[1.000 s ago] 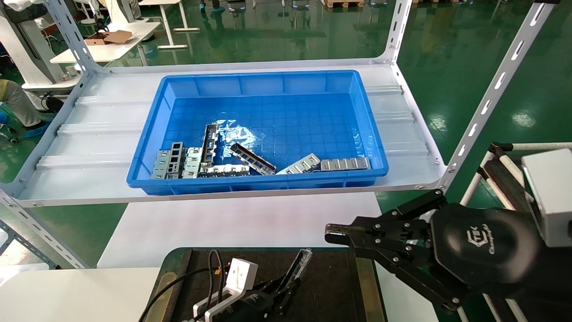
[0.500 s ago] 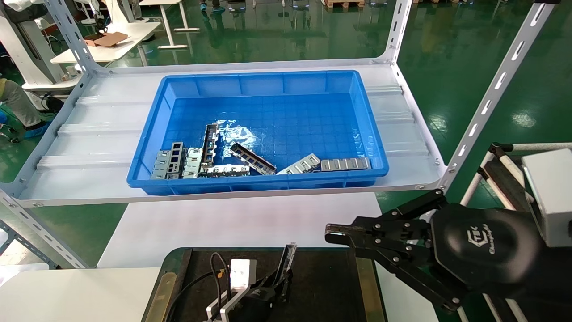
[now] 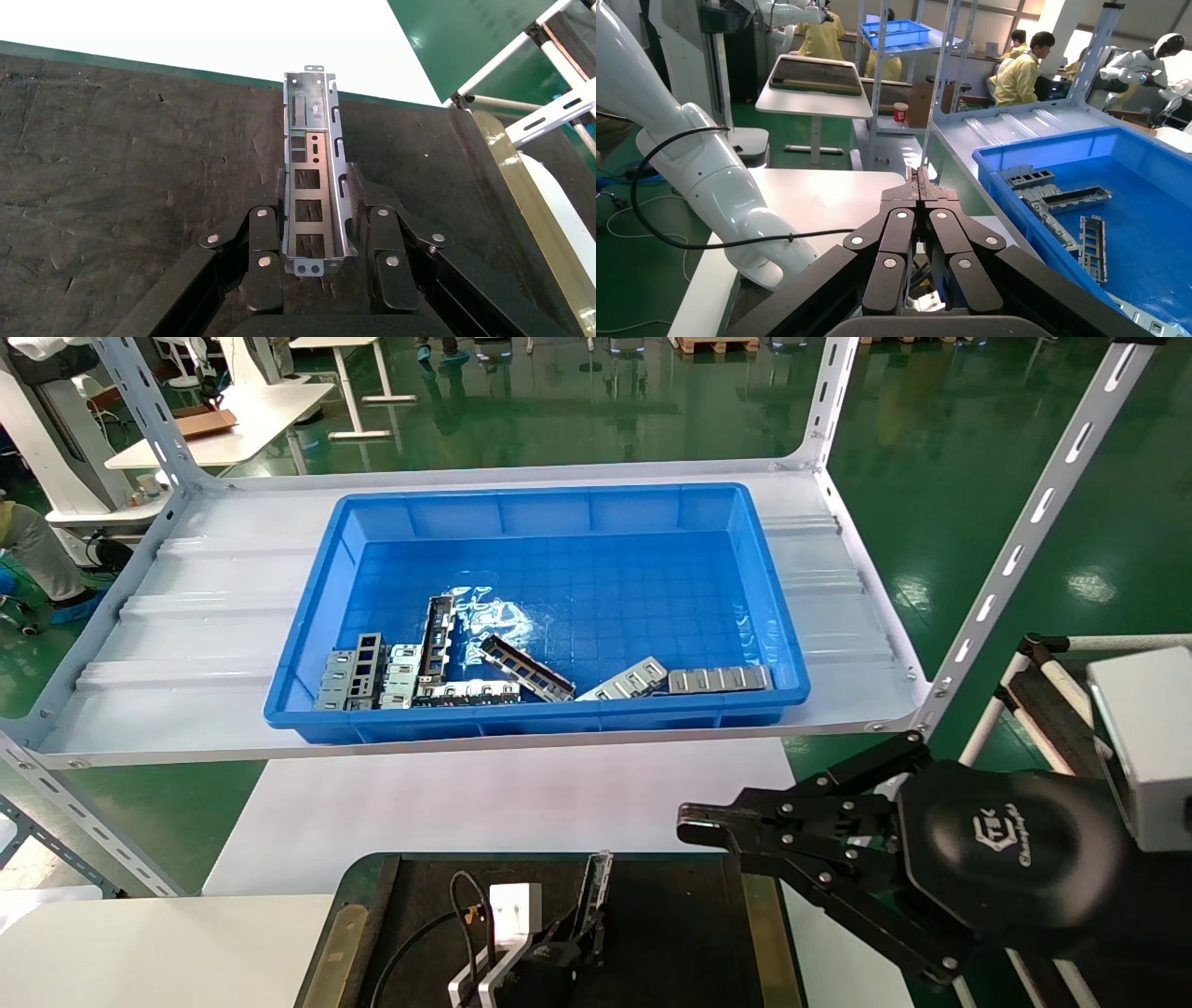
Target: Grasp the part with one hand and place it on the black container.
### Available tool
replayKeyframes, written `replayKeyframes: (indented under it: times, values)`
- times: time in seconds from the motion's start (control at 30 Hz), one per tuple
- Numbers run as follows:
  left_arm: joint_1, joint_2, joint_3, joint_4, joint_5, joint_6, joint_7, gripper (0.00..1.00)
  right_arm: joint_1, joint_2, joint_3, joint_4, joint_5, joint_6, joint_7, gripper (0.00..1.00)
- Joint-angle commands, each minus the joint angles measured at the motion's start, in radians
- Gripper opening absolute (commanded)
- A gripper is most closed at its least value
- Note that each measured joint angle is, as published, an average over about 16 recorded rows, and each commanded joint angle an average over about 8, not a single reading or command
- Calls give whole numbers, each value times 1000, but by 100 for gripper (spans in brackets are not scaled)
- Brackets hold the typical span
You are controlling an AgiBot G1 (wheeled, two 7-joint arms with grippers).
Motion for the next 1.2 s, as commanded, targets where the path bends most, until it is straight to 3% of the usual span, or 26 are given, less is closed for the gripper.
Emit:
replayKeyframes:
  times: [0.03,0.3,0.37,0.4,0.47,0.6,0.7,0.8,1.2]
  values:
    - [2,6,1,2,-2,-10,1,0,0,0,0,0,0,0,0,0]
    - [13,14,-1,3,-4,-27,-2,0,0,0,0,0,0,0,0,0]
    - [14,16,-1,4,-6,-30,-3,4,0,0,0,0,0,0,0,1]
    - [14,17,-1,4,-8,-31,-3,10,0,0,0,0,0,0,0,5]
    - [14,19,0,6,-13,-34,-3,31,0,0,0,0,0,0,0,17]
    - [14,23,4,9,-26,-40,-2,81,0,0,0,0,0,0,0,63]
    - [13,27,7,12,-37,-44,0,100,0,0,0,0,0,0,0,90]
    - [12,31,12,14,-48,-49,4,100,0,0,0,0,0,0,0,100]
    - [2,38,28,6,-78,-63,20,100,0,0,0,0,0,0,0,100]
